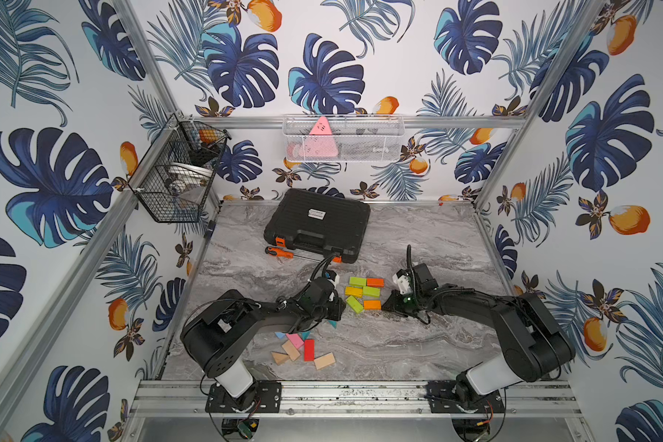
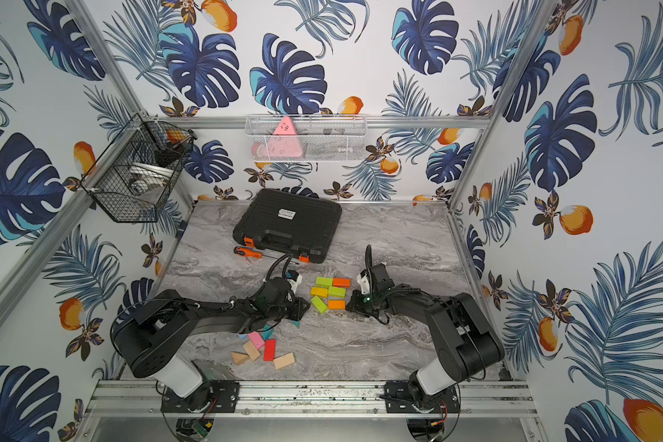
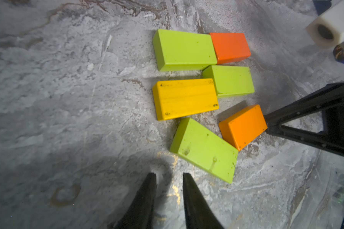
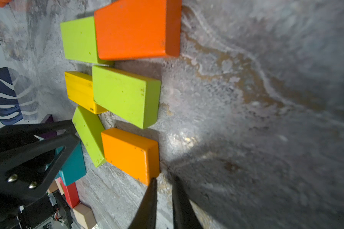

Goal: Assemble a piece of candy with building blocks
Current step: Assemble the building block at the center of the board.

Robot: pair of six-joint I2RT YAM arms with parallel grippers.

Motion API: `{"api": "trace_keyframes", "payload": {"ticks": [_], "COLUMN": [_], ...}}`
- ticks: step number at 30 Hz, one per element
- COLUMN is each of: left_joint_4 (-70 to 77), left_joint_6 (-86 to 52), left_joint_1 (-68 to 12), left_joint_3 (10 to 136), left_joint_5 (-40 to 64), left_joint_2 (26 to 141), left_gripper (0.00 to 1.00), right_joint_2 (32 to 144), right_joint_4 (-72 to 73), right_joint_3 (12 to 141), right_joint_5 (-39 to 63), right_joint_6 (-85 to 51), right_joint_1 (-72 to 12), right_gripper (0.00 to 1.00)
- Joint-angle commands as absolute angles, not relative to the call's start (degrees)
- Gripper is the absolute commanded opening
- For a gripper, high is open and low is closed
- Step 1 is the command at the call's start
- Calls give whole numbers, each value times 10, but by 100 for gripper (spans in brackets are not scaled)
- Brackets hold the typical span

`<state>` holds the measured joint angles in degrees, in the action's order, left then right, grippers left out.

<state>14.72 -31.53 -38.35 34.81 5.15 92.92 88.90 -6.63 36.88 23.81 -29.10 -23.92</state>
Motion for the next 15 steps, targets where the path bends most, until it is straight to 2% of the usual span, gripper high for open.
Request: {"api": "trace_keyframes", "payload": {"ticks": [1, 4, 7, 12, 15], "left_joint_4": [-57, -65, -62, -58, -63], "left_joint_6": [-296, -291, -293, -300, -300], "left_joint_1": [-383, -380, -380, -379, -375], "left_joint_3": [365, 392, 409, 409, 399], "left_joint_5": [9, 5, 12, 14, 3], "left_joint_2": [931, 936, 945, 934, 919], "left_gripper": [31, 32, 37, 37, 37], "right_joint_2": [885, 864, 835, 779, 762], "right_joint_4": [-118, -123, -133, -158, -190], "right_joint_3": [366, 358, 349, 352, 369], "right_joint_5": [212, 198, 180, 204, 216], "right_joint_6": [-292, -296, -298, -280, -273], "right_joint_1": [-240, -240, -240, -247, -278], "right_gripper": [19, 20, 32, 37, 36]}}
